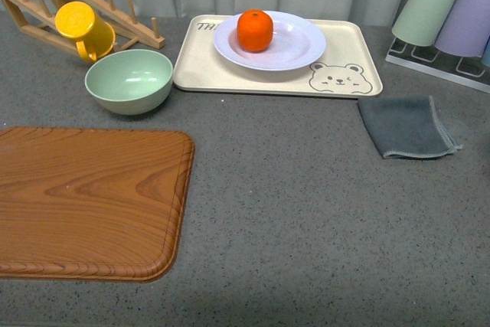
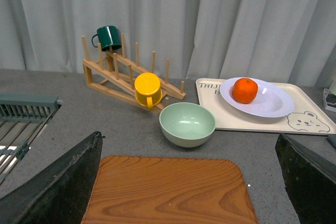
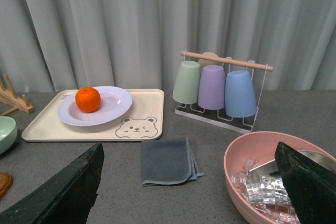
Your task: Place orange and plate with both arms
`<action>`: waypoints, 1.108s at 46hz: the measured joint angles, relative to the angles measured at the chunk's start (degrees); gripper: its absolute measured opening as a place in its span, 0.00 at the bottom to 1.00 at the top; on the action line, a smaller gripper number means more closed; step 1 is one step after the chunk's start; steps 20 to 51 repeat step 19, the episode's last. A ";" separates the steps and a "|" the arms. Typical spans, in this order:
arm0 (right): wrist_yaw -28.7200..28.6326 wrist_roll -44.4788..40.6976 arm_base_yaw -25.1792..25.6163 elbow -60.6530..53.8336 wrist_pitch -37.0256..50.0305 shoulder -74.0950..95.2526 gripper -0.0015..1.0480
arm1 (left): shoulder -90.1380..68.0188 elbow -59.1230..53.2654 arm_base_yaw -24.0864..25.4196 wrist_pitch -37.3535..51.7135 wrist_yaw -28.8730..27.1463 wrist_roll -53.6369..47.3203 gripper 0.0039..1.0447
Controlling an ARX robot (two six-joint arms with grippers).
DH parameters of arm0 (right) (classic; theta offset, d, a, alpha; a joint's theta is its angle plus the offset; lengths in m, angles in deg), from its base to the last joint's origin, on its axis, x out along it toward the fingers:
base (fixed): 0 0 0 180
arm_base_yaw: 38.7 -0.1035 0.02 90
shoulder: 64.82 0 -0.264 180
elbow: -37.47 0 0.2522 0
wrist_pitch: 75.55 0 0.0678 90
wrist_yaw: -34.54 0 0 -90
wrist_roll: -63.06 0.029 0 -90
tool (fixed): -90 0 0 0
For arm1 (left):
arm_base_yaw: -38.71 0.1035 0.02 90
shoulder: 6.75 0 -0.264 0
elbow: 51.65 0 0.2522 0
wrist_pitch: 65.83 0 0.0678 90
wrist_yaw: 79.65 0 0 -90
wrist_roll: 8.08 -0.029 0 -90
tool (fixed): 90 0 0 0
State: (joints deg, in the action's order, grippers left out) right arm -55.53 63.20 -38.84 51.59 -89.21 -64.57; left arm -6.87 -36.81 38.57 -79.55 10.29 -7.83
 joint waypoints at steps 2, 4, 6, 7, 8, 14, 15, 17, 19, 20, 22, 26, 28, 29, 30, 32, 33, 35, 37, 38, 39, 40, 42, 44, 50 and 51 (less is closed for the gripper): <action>0.00 0.00 0.00 0.00 0.00 0.00 0.91 | 0.00 0.00 0.00 0.00 0.02 0.00 0.94; 0.00 0.00 0.00 0.00 0.00 0.00 0.91 | 0.00 0.00 0.00 0.00 0.02 0.00 0.94; 0.00 0.00 0.00 0.00 0.00 0.00 0.91 | 0.00 0.00 0.00 0.00 0.02 0.02 0.94; 0.00 0.00 0.00 0.00 0.00 0.00 0.91 | 0.00 0.00 0.00 0.00 0.02 0.00 0.94; 0.00 0.00 0.00 0.00 0.00 0.00 0.91 | 0.00 0.00 0.00 0.00 0.02 0.00 0.94; 0.00 0.00 0.00 0.00 0.00 0.00 0.91 | 0.00 0.00 0.00 0.00 0.02 0.00 0.94; 0.00 0.00 0.00 0.00 0.00 0.00 0.91 | 0.00 0.00 0.00 0.00 0.02 0.00 0.94; 0.00 0.00 0.00 0.00 0.00 0.00 0.91 | 0.00 0.00 0.00 0.00 0.02 0.00 0.94; 0.00 0.00 0.00 0.00 0.00 0.00 0.91 | 0.00 0.00 0.00 0.00 0.02 0.00 0.94; 0.00 0.00 0.00 0.00 0.00 0.00 0.91 | 0.00 0.00 0.00 0.00 0.02 0.00 0.94; 0.00 0.00 0.00 0.00 0.00 0.00 0.91 | 0.00 0.00 0.00 0.00 0.02 0.00 0.94; 0.00 0.00 0.00 0.00 0.00 0.00 0.91 | 0.00 0.00 0.00 0.00 0.02 0.00 0.94; 0.00 0.00 0.00 0.00 0.00 0.00 0.91 | 0.00 0.00 0.00 0.00 0.02 0.00 0.94; 0.00 0.00 0.00 0.00 0.00 0.00 0.91 | 0.00 0.00 0.00 0.00 0.02 0.00 0.94; 0.00 0.00 0.00 0.00 0.00 0.00 0.91 | 0.00 0.00 0.00 0.00 0.02 0.00 0.94; 0.00 0.00 0.00 0.00 0.00 0.00 0.91 | 0.00 0.00 0.00 0.00 0.02 0.00 0.94; 0.00 0.00 0.00 0.00 0.00 0.00 0.91 | 0.00 0.00 0.00 0.00 0.02 0.00 0.94; 0.00 0.00 0.00 0.00 0.00 0.00 0.91 | 0.00 0.00 0.00 0.00 0.02 0.00 0.94; 0.00 0.00 0.00 0.00 0.00 0.00 0.91 | 0.00 0.00 0.00 0.00 0.02 0.00 0.94; 0.00 0.00 0.00 0.00 0.00 0.00 0.91 | 0.00 0.00 0.00 0.00 0.02 0.00 0.94; 0.00 0.00 0.00 0.00 0.00 0.00 0.91 | 0.00 0.00 0.00 0.00 0.02 0.00 0.94; 0.00 0.00 0.00 0.00 0.00 0.00 0.91 | 0.00 0.00 0.00 0.00 0.02 0.00 0.94; 0.00 0.00 0.00 0.00 0.00 0.00 0.91 | 0.00 0.00 0.00 0.00 0.02 0.00 0.94; 0.00 0.00 0.00 0.00 0.00 0.00 0.91 | 0.00 0.00 0.00 0.00 0.02 0.00 0.94; 0.00 0.00 0.00 0.00 0.00 0.00 0.91 | 0.00 0.00 0.00 0.00 0.02 0.00 0.94; 0.00 0.00 0.00 0.00 0.00 0.00 0.91 | 0.00 0.00 0.00 0.00 0.02 0.00 0.94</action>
